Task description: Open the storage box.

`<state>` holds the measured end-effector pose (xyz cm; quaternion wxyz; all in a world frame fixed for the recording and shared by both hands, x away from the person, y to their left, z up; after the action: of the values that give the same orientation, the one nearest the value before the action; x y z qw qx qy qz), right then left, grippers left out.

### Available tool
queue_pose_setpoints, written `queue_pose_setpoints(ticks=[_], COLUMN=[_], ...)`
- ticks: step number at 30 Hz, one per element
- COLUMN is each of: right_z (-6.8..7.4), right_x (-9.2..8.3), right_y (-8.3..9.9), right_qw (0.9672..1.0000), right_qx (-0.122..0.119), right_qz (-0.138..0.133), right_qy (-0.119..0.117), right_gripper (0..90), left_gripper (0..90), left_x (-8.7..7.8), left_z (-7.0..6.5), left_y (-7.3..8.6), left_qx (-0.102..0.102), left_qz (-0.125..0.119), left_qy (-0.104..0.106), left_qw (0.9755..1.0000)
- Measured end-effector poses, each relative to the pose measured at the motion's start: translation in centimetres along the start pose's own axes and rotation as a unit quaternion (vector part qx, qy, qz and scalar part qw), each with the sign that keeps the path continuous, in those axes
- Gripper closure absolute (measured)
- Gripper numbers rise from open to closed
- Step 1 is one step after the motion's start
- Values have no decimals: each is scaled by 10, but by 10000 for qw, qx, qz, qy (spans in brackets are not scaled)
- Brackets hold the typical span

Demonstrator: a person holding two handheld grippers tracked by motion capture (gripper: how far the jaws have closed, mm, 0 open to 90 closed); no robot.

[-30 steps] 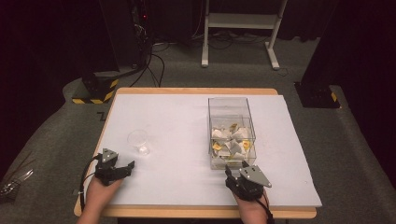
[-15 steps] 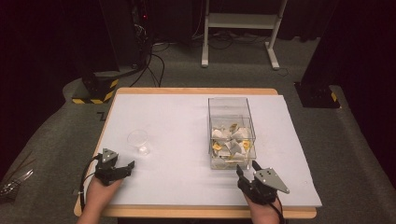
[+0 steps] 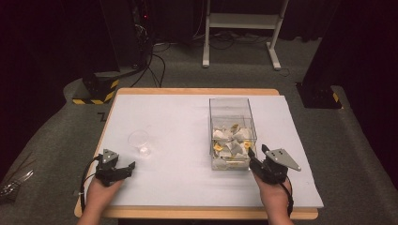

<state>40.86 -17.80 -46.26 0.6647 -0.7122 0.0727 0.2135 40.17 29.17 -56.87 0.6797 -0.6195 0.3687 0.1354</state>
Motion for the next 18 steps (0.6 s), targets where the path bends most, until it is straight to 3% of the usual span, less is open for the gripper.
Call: queue_pose_setpoints(ticks=[5, 18], right_z=[-5, -7], right_x=[16, 24], right_y=[1, 17], right_qw=[9999, 9993], right_qx=[-12, 13], right_qz=[143, 370], right_qy=[96, 69], right_gripper=[619, 752], left_gripper=[230, 230], left_x=[0, 0], left_z=[0, 0], left_y=[0, 0], left_qx=[0, -1], left_qz=[-1, 1], left_qy=[0, -1], left_qw=[10000, 10000])
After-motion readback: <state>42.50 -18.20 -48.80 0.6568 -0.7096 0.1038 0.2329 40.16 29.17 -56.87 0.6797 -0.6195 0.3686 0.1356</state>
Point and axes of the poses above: each handheld gripper's, and its own axes: x roughly forward along the jaws, y roughly out of its underside, z roughly to its left, the point moved 9 cm from there along x, roughly forward along the jaws, and after that the axes turned 4 degrees about y, right-handed, at the moved point
